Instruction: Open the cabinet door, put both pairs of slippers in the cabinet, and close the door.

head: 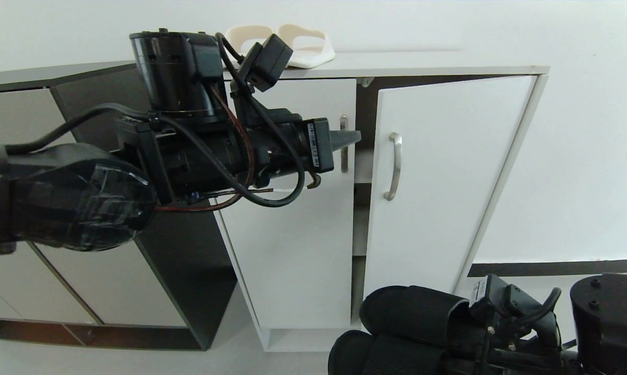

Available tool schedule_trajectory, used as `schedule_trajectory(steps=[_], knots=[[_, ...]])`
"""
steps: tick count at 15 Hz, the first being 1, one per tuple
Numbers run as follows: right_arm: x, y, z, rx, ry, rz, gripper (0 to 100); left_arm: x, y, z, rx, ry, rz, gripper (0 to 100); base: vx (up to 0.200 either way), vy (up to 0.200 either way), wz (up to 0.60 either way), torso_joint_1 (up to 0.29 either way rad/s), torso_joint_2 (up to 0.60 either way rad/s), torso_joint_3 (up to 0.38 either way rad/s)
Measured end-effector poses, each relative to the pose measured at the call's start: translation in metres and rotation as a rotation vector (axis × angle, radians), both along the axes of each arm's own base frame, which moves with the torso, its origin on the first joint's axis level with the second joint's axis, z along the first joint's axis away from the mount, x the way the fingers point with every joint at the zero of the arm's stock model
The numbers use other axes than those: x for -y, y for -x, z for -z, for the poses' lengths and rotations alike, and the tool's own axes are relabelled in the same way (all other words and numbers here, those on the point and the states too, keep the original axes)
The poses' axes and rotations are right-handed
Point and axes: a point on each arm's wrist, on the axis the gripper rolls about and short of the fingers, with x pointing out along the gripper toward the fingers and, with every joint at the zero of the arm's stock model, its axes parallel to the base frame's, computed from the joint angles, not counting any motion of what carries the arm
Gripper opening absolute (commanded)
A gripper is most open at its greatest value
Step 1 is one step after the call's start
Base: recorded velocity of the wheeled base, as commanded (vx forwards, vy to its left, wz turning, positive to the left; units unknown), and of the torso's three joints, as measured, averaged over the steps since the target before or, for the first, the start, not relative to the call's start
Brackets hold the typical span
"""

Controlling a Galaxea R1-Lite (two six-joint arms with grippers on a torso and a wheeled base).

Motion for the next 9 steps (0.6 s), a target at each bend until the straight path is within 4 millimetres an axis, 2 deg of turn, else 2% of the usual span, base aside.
schedule_trajectory(steps=[6, 9], knots=[[-0.002, 0.005, 0.001, 0.001, 0.002, -0.027, 0, 0.022, -0.042, 0.004, 0.019, 0.014, -0.029, 0, 0.000, 0.000, 0.00, 0.000, 0.00, 0.000], [-0.003, 0.006, 0.001, -0.003, 0.005, -0.035, 0, 0.029, -0.051, 0.006, 0.003, 0.028, -0.024, 0, 0.000, 0.000, 0.00, 0.000, 0.00, 0.000]])
